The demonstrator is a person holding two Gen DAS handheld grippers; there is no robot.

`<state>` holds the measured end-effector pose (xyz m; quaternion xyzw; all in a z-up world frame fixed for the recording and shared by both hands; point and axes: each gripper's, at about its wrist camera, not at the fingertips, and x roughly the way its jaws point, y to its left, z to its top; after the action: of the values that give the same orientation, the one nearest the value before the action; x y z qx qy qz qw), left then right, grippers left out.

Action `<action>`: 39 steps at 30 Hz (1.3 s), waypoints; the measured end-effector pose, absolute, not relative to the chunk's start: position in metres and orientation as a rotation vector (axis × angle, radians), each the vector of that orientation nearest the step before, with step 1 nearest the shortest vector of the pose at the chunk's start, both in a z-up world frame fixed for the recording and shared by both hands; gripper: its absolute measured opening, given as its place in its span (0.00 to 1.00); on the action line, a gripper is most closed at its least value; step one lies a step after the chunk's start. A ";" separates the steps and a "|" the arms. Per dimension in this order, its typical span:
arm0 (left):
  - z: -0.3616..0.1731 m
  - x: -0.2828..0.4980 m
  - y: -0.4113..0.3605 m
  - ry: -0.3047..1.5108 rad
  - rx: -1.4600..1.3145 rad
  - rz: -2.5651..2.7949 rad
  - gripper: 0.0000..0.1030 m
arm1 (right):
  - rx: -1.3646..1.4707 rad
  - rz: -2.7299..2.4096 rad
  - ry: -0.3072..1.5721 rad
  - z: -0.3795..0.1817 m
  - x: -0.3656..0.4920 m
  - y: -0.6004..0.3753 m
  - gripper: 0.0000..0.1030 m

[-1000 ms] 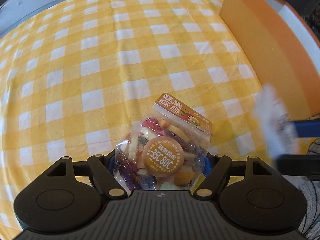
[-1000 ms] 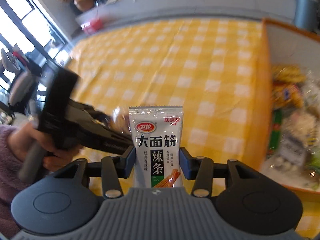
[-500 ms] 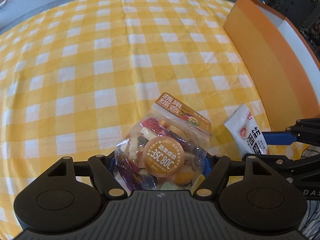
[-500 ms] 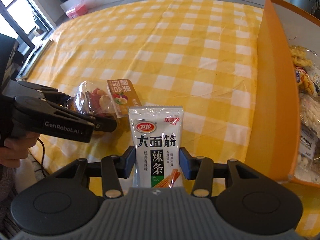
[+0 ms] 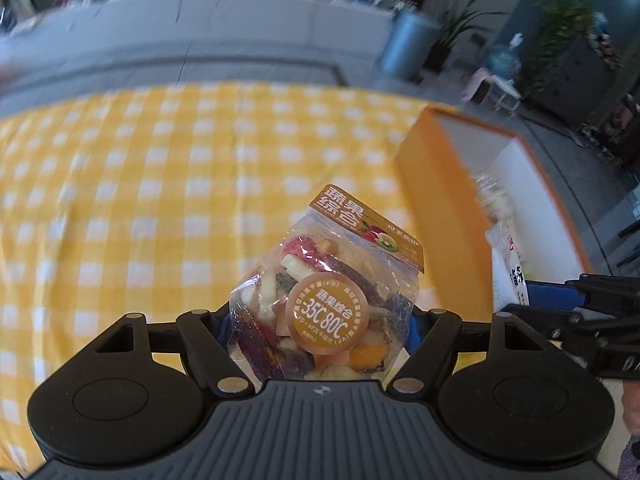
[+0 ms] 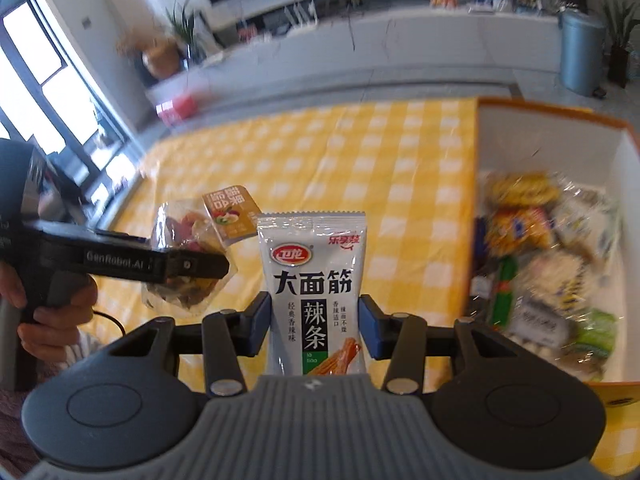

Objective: Organize snacks
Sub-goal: 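Carry both held snacks over the orange box with both tools, then lower the spicy-strip packet into the box and open the right tool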

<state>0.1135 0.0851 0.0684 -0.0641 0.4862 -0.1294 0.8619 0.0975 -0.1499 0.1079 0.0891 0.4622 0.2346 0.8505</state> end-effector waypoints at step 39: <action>0.022 0.216 -0.045 0.890 -0.472 -0.512 0.82 | -0.216 -0.050 1.056 0.024 0.186 -0.280 0.45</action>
<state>0.2164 -0.0454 0.0220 -0.2235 0.4217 -0.2426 0.8446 0.1863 -0.2799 0.0236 -0.1028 0.5028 -0.0236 0.8579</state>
